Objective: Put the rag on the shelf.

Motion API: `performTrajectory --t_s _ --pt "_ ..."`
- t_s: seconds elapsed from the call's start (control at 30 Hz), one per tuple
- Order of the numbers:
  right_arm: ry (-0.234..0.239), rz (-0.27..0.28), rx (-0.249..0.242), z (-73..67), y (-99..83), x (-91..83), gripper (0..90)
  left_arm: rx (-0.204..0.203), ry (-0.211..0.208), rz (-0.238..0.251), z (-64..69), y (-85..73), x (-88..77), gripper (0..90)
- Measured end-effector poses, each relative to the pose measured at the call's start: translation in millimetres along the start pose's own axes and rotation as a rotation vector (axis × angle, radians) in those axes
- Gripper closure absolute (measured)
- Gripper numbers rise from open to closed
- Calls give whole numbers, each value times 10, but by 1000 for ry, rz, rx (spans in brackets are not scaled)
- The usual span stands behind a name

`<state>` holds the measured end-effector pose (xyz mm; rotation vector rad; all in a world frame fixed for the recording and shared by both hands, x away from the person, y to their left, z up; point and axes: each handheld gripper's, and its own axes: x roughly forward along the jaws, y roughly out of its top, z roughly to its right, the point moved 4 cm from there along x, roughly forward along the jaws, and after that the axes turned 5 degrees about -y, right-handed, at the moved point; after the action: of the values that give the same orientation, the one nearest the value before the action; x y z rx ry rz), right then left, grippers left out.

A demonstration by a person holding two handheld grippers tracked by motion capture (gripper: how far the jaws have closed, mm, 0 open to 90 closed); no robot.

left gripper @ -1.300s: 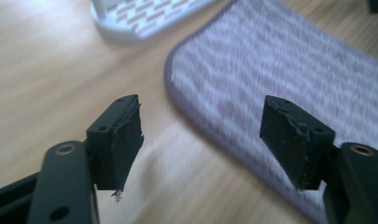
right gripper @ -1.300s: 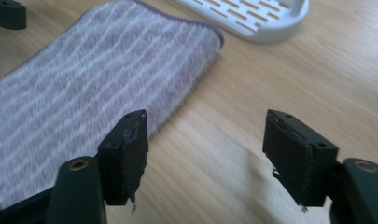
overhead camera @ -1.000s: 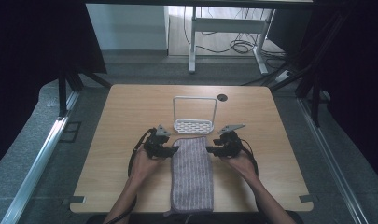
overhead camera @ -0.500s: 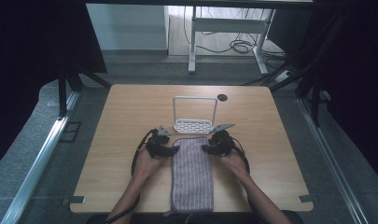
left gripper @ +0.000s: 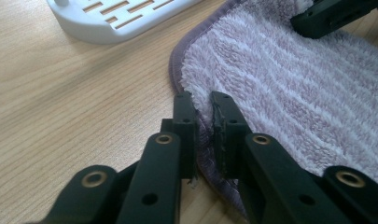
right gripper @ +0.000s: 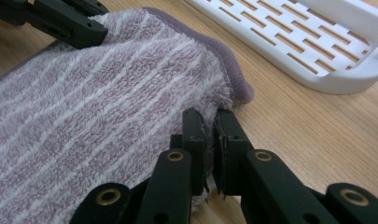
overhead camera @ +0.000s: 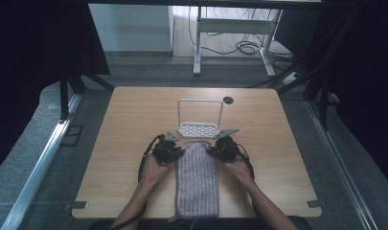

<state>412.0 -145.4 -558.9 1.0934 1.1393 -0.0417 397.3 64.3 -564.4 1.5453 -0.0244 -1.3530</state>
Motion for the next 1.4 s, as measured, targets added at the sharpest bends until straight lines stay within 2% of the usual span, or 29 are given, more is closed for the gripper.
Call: performTrajectory --t_s 0.07,0.1,0.17,0.3,0.4,0.6,0.63,0.83,1.07,1.23,1.4 --pt "-4 5 -8 1 10 -22 850 15 10 1 -1 13 -15 825" --pt "4 15 6 5 28 -64 850 17 13 15 2 24 -27 826" --pt "12 31 17 17 52 -114 850 28 10 49 24 75 -99 827" --pt "30 65 31 39 106 -226 846 57 0 72 73 164 -207 826" --pt "40 79 36 36 134 -280 844 63 -3 89 91 217 -267 826" --pt "46 127 25 40 258 -482 847 73 -17 138 119 378 -439 826" --pt "48 141 26 43 306 -556 848 81 -13 149 134 429 -496 826" --pt "50 179 11 52 449 -750 850 104 -3 180 178 571 -656 826" --pt "39 222 -9 76 628 -932 851 126 7 217 208 709 -821 826" --pt "30 252 -26 90 769 -1066 851 144 25 257 207 880 -987 826" --pt "19 272 -36 109 871 -1159 851 159 37 272 211 992 -1063 826"
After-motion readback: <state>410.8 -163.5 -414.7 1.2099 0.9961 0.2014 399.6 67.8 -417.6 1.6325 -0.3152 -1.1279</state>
